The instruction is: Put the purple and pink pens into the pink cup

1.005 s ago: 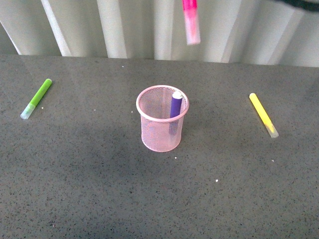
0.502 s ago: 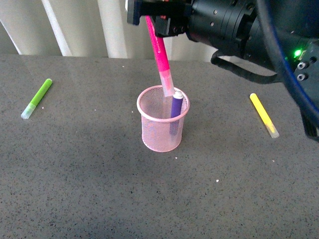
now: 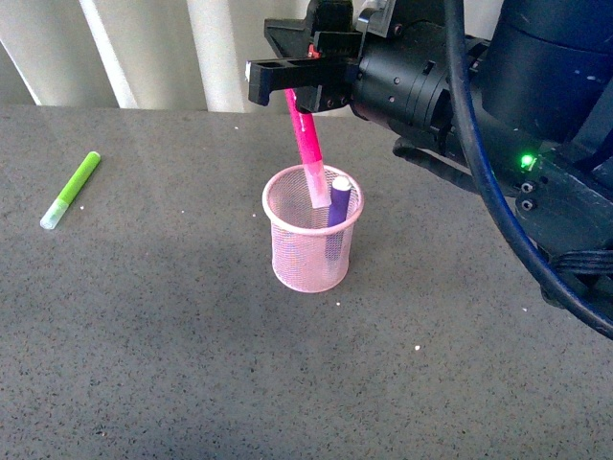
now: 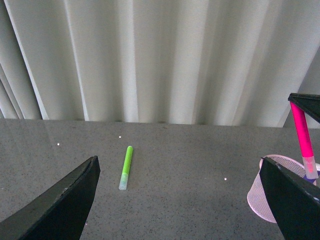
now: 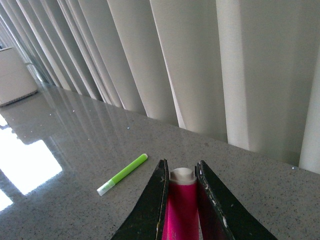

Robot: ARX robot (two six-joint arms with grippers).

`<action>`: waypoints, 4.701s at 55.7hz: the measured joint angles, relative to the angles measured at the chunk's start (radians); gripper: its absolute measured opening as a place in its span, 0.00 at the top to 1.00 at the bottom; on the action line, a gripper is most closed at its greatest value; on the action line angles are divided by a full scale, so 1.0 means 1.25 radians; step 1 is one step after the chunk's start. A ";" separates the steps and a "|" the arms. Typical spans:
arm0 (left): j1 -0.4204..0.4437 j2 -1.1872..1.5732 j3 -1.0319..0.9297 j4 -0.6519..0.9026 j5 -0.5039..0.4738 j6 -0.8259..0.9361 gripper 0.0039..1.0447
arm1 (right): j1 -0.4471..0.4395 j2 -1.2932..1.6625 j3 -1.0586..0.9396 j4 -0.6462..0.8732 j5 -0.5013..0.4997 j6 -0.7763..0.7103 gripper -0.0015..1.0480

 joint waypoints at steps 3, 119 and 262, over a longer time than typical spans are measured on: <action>0.000 0.000 0.000 0.000 0.000 0.000 0.06 | 0.000 0.009 0.008 0.000 0.003 0.000 0.89; 0.000 0.000 0.000 0.000 0.000 0.000 0.06 | -0.370 -1.492 -0.423 -1.082 0.258 -0.152 0.37; 0.000 0.000 0.000 0.000 0.000 0.000 0.06 | -0.366 -1.670 -0.659 -1.017 0.264 -0.186 0.07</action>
